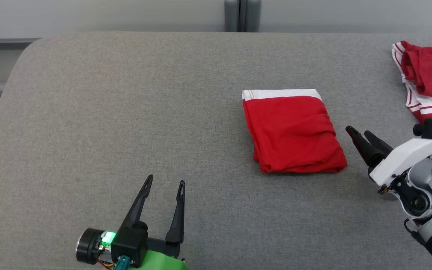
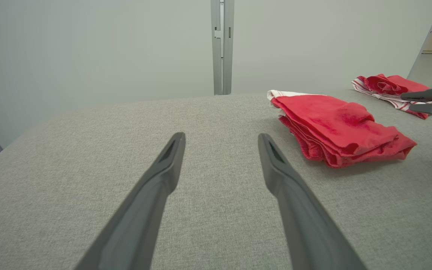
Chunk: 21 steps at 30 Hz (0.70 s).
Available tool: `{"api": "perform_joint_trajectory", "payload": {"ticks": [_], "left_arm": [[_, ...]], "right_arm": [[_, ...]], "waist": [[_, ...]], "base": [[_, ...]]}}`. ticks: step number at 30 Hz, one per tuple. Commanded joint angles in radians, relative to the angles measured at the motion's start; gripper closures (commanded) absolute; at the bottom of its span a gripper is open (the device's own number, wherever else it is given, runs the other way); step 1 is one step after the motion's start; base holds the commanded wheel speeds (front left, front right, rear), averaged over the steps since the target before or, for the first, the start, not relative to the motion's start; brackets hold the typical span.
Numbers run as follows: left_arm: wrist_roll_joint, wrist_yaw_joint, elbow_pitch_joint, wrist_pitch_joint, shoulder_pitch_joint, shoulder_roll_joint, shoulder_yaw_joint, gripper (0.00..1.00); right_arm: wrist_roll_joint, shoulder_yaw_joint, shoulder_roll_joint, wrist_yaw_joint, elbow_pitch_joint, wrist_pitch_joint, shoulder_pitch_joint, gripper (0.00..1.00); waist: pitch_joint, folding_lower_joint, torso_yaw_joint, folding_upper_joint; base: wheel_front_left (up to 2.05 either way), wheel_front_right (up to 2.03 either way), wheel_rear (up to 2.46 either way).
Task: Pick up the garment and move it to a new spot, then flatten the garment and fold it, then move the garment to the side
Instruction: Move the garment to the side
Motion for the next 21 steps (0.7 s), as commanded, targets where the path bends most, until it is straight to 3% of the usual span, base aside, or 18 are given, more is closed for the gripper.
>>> {"api": "perform_joint_trajectory", "payload": {"ticks": [1,11,13,14,15,21], "left_arm": [[-0.016,0.004,-0.002,-0.003,-0.025,0.002,-0.006,0.00],[-0.050,0.018,-0.009,-0.003,-0.076,0.002,-0.040,0.00],[-0.053,0.023,-0.009,-0.003,-0.083,0.002,-0.044,0.00],[-0.056,0.023,-0.008,-0.003,-0.087,0.002,-0.047,0.00],[-0.058,0.024,-0.007,-0.003,-0.090,0.002,-0.050,0.00],[-0.054,0.026,-0.009,-0.003,-0.100,0.002,-0.054,0.00]], "right_arm": [[0.038,0.002,-0.017,0.000,0.010,0.030,-0.026,0.00],[0.184,0.055,-0.080,0.000,0.053,0.169,-0.118,0.00],[0.192,0.071,-0.077,0.000,0.058,0.182,-0.126,0.47],[0.197,0.080,-0.078,0.000,0.057,0.184,-0.131,0.80],[0.198,0.087,-0.080,0.000,0.050,0.179,-0.133,1.00],[0.182,0.113,-0.145,0.000,0.000,0.119,-0.162,1.00]], "waist": [[0.064,0.0000,0.056,-0.0001],[0.146,0.0000,0.097,-0.0001],[0.155,0.0000,0.098,-0.0001],[0.159,0.0000,0.097,-0.0001],[0.161,0.0000,0.097,-0.0001],[0.171,0.0000,0.072,-0.0001]], "base": [[0.00,0.00,0.00],[0.00,0.00,0.00],[0.00,0.00,0.00],[0.00,0.00,0.00],[0.00,0.00,0.00],[0.00,0.00,0.00]]}}
